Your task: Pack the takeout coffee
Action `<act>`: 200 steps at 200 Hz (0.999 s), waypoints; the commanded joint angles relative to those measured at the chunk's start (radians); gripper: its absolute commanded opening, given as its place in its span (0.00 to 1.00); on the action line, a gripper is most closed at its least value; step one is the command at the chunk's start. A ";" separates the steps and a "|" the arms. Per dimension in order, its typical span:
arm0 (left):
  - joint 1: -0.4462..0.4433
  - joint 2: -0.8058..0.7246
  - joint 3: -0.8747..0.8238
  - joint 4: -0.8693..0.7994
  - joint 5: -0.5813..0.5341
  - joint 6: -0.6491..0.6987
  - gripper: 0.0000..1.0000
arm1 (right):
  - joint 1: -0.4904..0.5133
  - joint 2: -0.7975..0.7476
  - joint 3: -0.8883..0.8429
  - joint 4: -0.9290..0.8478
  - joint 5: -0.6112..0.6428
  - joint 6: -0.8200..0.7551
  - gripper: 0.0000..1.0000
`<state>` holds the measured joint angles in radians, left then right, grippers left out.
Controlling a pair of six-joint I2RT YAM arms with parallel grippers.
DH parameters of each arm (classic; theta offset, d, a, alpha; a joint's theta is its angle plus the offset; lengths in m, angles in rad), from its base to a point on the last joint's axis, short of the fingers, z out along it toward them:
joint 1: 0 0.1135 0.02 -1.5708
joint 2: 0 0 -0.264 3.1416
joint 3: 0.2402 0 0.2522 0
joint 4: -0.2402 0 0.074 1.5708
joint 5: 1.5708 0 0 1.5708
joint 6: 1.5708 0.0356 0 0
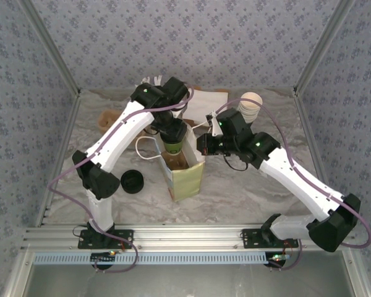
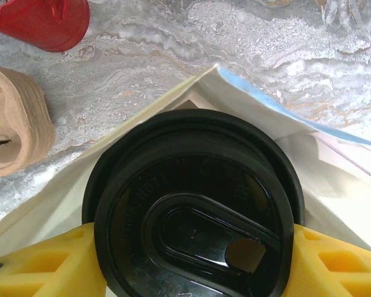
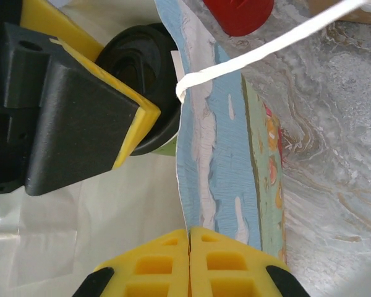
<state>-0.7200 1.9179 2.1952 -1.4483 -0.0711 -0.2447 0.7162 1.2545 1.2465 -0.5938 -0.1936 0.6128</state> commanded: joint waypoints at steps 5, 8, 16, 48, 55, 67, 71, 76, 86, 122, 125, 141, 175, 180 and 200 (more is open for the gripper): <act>0.004 0.015 -0.006 0.030 -0.012 -0.088 0.53 | 0.049 -0.040 -0.045 0.063 0.137 0.139 0.01; 0.004 0.014 -0.008 0.032 -0.015 -0.095 0.53 | 0.055 -0.043 -0.045 0.068 0.151 0.150 0.01; 0.004 0.016 -0.004 0.032 -0.019 -0.111 0.53 | 0.075 -0.055 -0.071 0.079 0.196 0.179 0.01; 0.002 0.033 0.025 0.031 -0.041 -0.157 0.52 | 0.134 -0.088 -0.120 0.121 0.330 0.265 0.00; 0.001 0.036 0.029 0.029 -0.048 -0.164 0.52 | 0.140 -0.089 -0.126 0.127 0.342 0.280 0.00; 0.001 0.051 0.043 0.016 -0.060 -0.177 0.52 | 0.154 -0.092 -0.139 0.140 0.365 0.304 0.00; 0.002 0.056 0.052 0.009 -0.062 -0.182 0.52 | 0.158 -0.092 -0.144 0.147 0.369 0.309 0.00; 0.001 0.065 0.061 0.004 -0.063 -0.187 0.52 | 0.163 -0.092 -0.148 0.152 0.373 0.319 0.00; 0.001 0.079 0.077 -0.005 -0.068 -0.196 0.52 | 0.176 -0.092 -0.156 0.166 0.383 0.330 0.00; -0.002 0.083 0.079 0.001 -0.098 -0.225 0.52 | 0.210 -0.096 -0.157 0.174 0.416 0.344 0.00; -0.002 0.080 0.071 0.010 -0.097 -0.226 0.52 | 0.211 -0.097 -0.156 0.172 0.416 0.345 0.00; -0.002 0.066 0.034 0.040 -0.097 -0.235 0.52 | 0.213 -0.099 -0.161 0.173 0.421 0.348 0.00; -0.002 0.041 -0.041 0.101 -0.094 -0.248 0.51 | 0.213 -0.102 -0.167 0.172 0.418 0.351 0.00; -0.002 0.038 -0.053 0.108 -0.089 -0.249 0.51 | 0.213 -0.102 -0.167 0.171 0.418 0.352 0.00; -0.002 0.031 -0.095 0.147 -0.082 -0.257 0.51 | 0.211 -0.106 -0.169 0.167 0.422 0.352 0.00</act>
<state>-0.7200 2.0029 2.1399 -1.3613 -0.1463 -0.4740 0.9237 1.1709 1.0943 -0.4149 0.1959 0.9508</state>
